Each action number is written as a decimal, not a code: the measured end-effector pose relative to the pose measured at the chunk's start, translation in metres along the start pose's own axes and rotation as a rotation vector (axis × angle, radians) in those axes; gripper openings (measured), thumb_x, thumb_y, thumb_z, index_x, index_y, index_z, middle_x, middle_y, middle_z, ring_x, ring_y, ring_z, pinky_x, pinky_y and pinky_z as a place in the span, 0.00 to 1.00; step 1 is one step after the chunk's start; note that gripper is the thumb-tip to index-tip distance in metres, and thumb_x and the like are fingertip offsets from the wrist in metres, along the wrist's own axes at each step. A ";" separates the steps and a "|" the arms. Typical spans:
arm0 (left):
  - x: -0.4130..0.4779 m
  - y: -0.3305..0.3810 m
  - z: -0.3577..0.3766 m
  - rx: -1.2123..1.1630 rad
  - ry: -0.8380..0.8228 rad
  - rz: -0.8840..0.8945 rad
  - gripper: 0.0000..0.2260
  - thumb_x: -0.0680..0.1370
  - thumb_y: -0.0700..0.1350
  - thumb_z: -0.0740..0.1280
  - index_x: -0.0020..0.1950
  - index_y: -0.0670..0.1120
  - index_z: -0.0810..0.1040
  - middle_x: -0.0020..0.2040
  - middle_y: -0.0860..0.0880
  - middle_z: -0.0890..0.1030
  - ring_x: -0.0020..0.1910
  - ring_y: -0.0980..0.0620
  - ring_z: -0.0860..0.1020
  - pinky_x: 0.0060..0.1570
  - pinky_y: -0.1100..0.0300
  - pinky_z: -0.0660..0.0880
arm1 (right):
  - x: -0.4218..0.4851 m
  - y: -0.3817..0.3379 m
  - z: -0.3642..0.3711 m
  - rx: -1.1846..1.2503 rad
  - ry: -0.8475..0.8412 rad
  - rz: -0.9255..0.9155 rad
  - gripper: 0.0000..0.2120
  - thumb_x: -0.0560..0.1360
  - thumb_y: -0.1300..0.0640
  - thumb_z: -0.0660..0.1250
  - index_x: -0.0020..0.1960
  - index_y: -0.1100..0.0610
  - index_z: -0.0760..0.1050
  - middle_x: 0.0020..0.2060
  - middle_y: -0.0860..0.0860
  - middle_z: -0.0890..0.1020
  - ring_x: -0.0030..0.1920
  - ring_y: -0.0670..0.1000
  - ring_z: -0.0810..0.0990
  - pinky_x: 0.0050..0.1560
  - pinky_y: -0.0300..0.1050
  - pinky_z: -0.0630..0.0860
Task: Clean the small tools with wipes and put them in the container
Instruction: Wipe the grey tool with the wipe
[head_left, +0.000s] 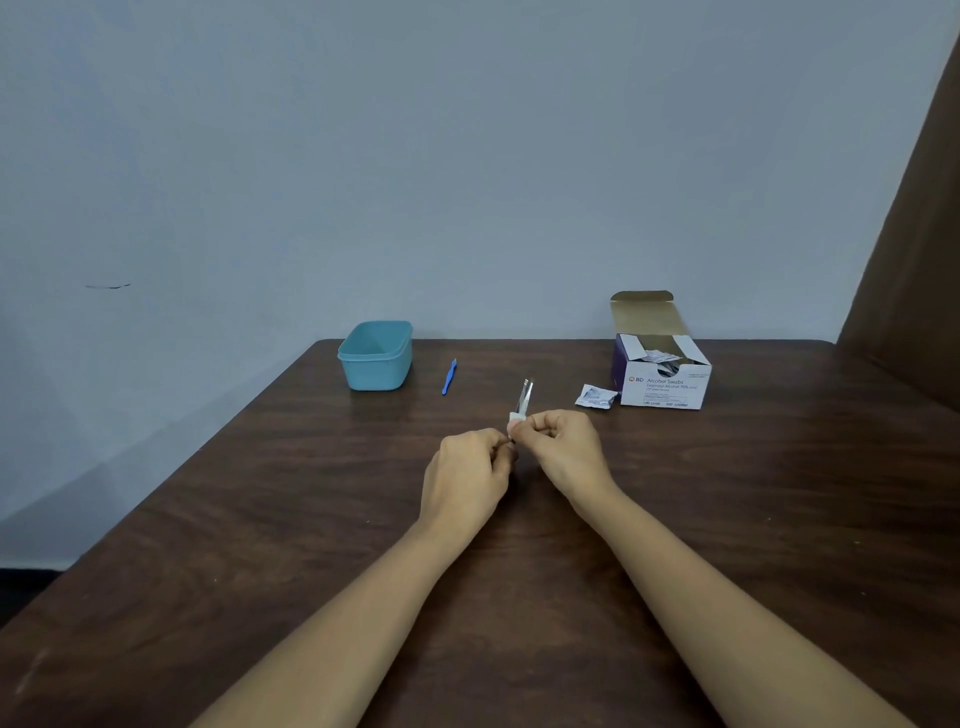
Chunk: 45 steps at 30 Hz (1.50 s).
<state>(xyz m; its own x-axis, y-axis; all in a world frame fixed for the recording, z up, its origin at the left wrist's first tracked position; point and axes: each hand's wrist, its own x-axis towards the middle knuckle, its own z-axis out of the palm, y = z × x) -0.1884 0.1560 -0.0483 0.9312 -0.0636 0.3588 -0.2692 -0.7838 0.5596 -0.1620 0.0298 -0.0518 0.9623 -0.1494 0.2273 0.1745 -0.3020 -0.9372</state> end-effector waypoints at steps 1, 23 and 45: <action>0.000 0.000 0.000 0.009 0.002 0.002 0.08 0.79 0.48 0.63 0.47 0.48 0.81 0.38 0.50 0.82 0.42 0.49 0.80 0.41 0.54 0.77 | 0.000 0.000 0.000 -0.003 -0.011 0.005 0.11 0.73 0.52 0.71 0.36 0.57 0.81 0.31 0.49 0.83 0.32 0.43 0.77 0.37 0.38 0.72; 0.004 -0.001 0.003 -0.178 0.038 0.024 0.07 0.78 0.47 0.66 0.50 0.48 0.83 0.42 0.54 0.84 0.41 0.61 0.81 0.44 0.65 0.78 | -0.001 -0.005 0.000 0.120 -0.059 0.001 0.14 0.75 0.55 0.66 0.32 0.58 0.78 0.29 0.50 0.80 0.36 0.47 0.78 0.46 0.46 0.75; 0.002 -0.002 -0.003 -0.248 0.121 -0.018 0.06 0.77 0.45 0.68 0.43 0.46 0.83 0.35 0.53 0.82 0.35 0.61 0.78 0.35 0.75 0.71 | -0.003 -0.011 -0.005 0.113 -0.194 -0.020 0.11 0.76 0.61 0.65 0.35 0.58 0.77 0.20 0.41 0.73 0.24 0.36 0.71 0.30 0.27 0.66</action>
<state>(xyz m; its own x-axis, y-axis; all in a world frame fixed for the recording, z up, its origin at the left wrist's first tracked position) -0.1863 0.1589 -0.0465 0.9042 0.0350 0.4257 -0.3188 -0.6079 0.7272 -0.1683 0.0285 -0.0407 0.9785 0.0431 0.2017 0.2062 -0.1937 -0.9591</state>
